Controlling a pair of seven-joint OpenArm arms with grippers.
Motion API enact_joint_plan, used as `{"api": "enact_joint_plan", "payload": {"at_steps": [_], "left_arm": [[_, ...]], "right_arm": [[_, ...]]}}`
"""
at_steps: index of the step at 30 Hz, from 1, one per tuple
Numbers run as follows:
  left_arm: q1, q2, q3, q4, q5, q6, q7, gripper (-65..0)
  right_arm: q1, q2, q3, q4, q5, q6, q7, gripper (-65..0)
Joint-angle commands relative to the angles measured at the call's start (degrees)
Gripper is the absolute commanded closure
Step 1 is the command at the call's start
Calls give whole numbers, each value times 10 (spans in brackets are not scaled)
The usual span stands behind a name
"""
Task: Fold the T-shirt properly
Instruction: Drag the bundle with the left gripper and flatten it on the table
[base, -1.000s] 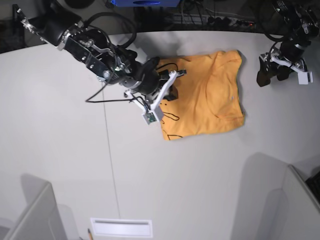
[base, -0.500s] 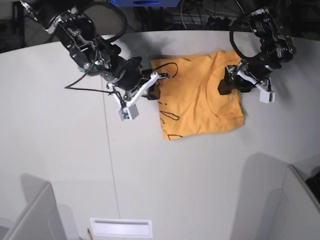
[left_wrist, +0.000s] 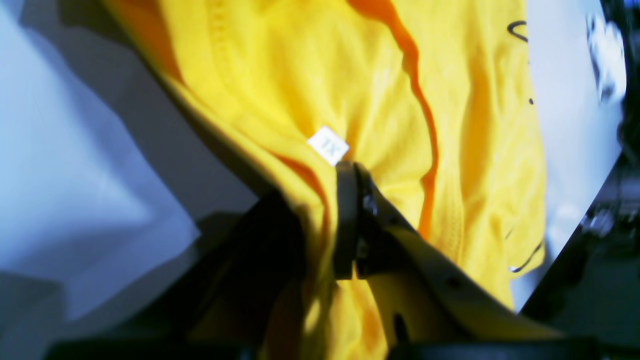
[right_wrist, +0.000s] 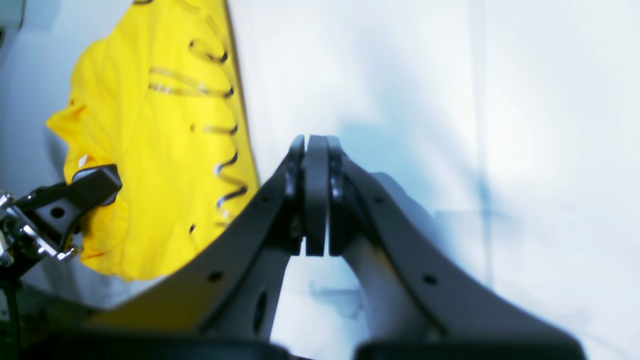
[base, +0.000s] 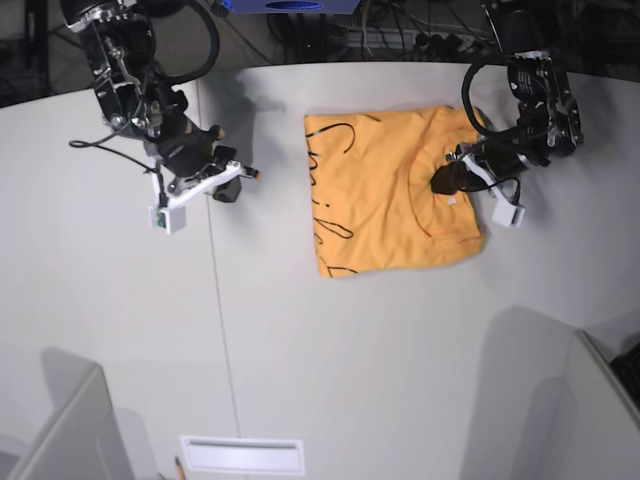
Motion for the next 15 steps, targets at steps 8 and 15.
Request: {"api": "enact_joint_plan", "payload": {"at_steps": [8, 15], "left_arm": [[-76, -101, 237, -6, 55, 16, 33, 0], [-162, -89, 435, 0, 242, 14, 33, 0]], "right_arm": [[-54, -21, 146, 10, 1, 94, 9, 0], [-91, -29, 211, 9, 1, 94, 9, 0]]}}
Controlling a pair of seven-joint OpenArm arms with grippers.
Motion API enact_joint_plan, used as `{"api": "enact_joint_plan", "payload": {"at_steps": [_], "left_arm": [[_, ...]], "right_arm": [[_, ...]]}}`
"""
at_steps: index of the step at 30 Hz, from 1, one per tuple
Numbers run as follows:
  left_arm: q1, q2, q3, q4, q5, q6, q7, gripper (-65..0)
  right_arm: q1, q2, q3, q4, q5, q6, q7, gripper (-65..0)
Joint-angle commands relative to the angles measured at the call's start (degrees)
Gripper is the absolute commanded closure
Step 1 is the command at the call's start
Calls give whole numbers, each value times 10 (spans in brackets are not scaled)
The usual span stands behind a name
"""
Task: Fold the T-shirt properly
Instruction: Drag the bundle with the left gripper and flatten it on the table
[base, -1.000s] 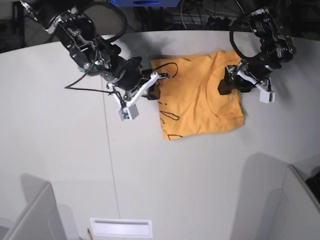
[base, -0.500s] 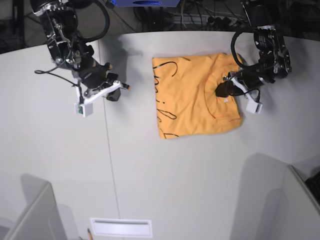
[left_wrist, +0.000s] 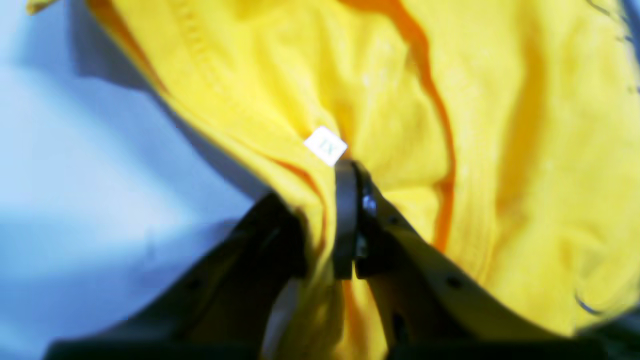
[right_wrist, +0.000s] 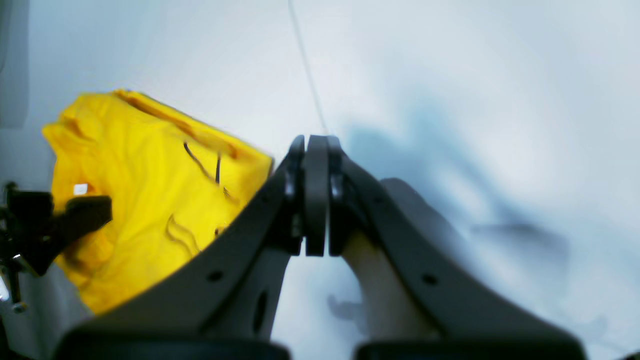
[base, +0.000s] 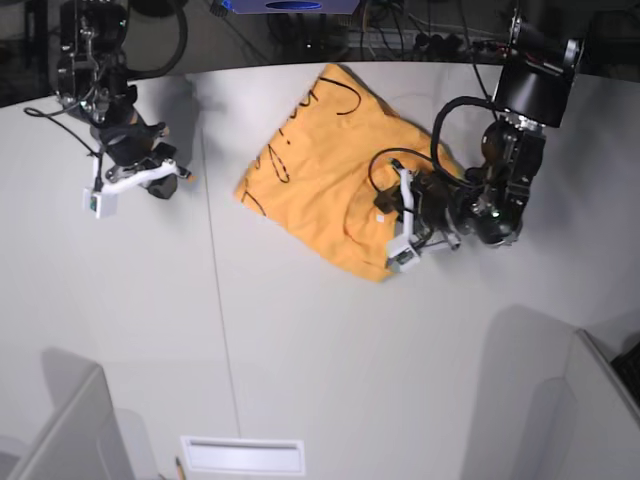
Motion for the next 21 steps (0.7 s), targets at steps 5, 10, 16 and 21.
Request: {"api": "enact_joint_plan", "payload": {"at_steps": [5, 10, 16, 21], "left_arm": [[-37, 13, 139, -8, 191, 12, 47, 0], [-77, 14, 223, -2, 202, 12, -5, 0], [-131, 29, 317, -2, 204, 12, -52, 0], [-168, 29, 385, -2, 203, 12, -76, 0]], "right_arm": [[-32, -6, 49, 9, 1, 4, 8, 0], [-51, -36, 94, 9, -1, 4, 7, 0], [-68, -41, 96, 9, -1, 4, 7, 0], [-74, -77, 121, 9, -2, 3, 7, 0]]}}
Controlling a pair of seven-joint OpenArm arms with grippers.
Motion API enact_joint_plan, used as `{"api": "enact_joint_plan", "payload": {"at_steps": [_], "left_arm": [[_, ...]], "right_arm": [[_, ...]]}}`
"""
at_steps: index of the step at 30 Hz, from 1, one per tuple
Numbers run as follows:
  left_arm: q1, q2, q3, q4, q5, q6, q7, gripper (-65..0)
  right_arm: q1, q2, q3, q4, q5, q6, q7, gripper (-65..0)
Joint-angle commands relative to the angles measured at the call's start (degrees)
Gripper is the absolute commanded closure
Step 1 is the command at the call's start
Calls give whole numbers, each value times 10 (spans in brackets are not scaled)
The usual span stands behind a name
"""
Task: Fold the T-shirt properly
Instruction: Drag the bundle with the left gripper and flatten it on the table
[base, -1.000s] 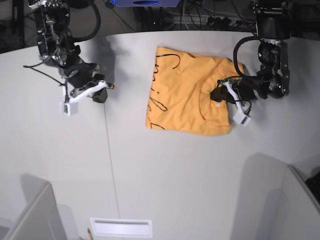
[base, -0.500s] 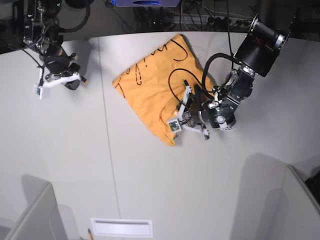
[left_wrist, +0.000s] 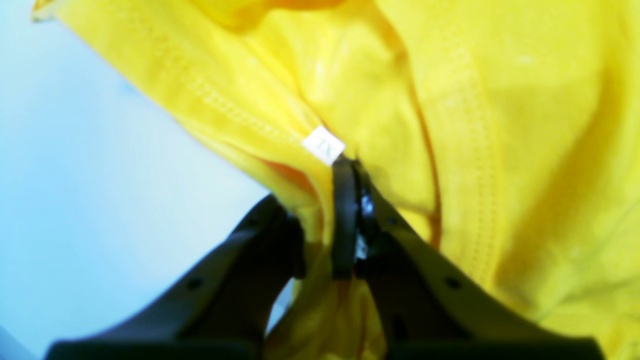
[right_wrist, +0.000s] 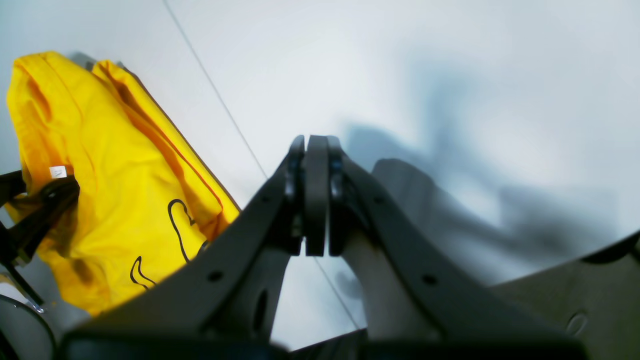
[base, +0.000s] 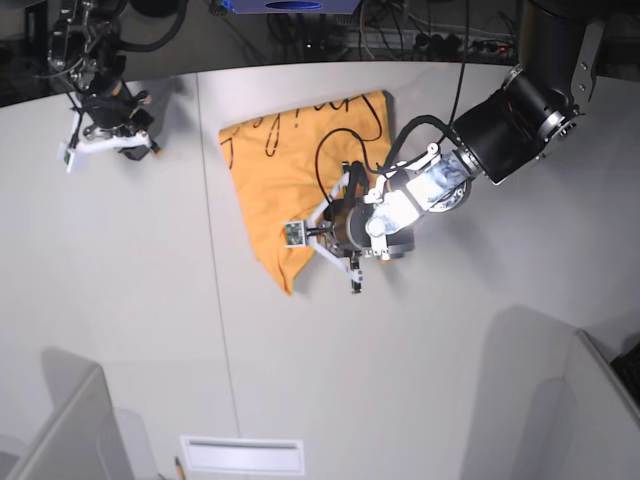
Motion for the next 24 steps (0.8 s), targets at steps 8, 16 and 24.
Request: {"api": "enact_joint_plan", "payload": {"at_steps": [8, 16, 24], "left_arm": [[-39, 2, 62, -6, -7, -15, 1, 0], [-35, 3, 64, -11, -7, -16, -43, 0], [-38, 11, 64, -12, -7, -16, -42, 0]], "right_arm": [[1, -14, 11, 9, -1, 3, 10, 0], [5, -19, 11, 8, -1, 3, 10, 0], [13, -19, 11, 7, -1, 3, 10, 0]]}}
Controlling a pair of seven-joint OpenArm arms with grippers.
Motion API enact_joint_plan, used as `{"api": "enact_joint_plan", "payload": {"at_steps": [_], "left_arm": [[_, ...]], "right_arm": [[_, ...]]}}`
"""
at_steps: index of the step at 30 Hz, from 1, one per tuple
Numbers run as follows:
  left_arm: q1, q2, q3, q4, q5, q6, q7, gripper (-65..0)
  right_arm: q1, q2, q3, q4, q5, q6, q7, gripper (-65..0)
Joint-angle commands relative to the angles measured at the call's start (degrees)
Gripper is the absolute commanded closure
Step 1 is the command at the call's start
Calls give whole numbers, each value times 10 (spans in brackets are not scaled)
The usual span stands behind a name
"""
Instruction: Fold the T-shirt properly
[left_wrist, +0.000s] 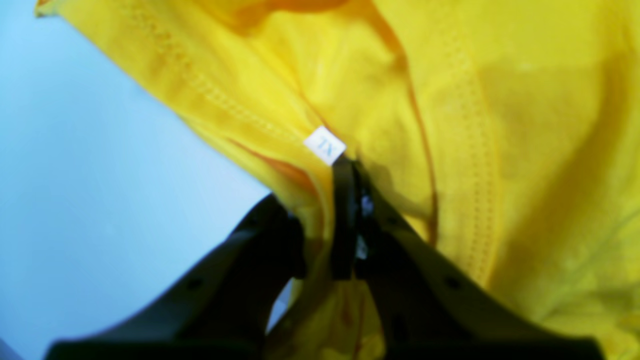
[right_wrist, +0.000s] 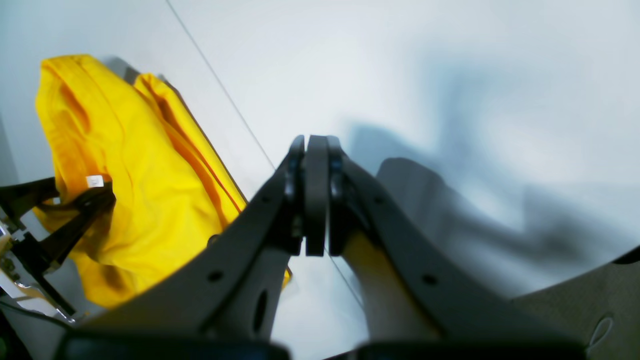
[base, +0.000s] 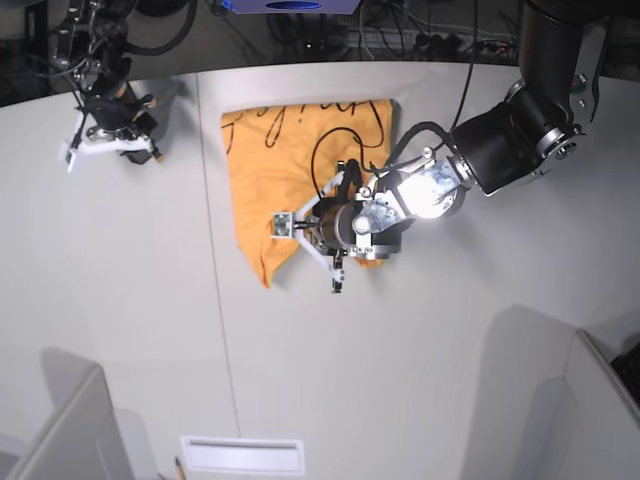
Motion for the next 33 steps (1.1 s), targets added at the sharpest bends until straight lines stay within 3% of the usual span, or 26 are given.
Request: {"api": "enact_joint_plan", "payload": {"at_steps": [1, 12, 18, 21, 24, 28, 31, 33], "left_arm": [[-2, 4, 4, 0, -9, -14, 5, 0], [-30, 4, 3, 0, -9, -14, 7, 0], [-60, 5, -4, 4, -9, -14, 7, -306], [-83, 12, -5, 4, -12, -14, 7, -421], [-105, 19, -8, 7, -13, -13, 7, -495], [-88, 17, -108, 67, -14, -13, 8, -512], [-31, 14, -247, 145, -13, -13, 8, -507], [35, 1, -350, 208, -5, -13, 8, -454]], "right_arm": [[-1, 3, 4, 7, 0, 3, 9, 0], [4, 3, 1, 7, 0, 3, 9, 0], [8, 3, -1, 7, 0, 3, 9, 0], [11, 3, -1, 7, 0, 3, 7, 0], [11, 3, -1, 7, 0, 3, 7, 0], [10, 5, -2, 7, 0, 3, 9, 0], [9, 9, 0, 8, -1, 4, 10, 0], [6, 10, 3, 10, -1, 5, 31, 0]]}}
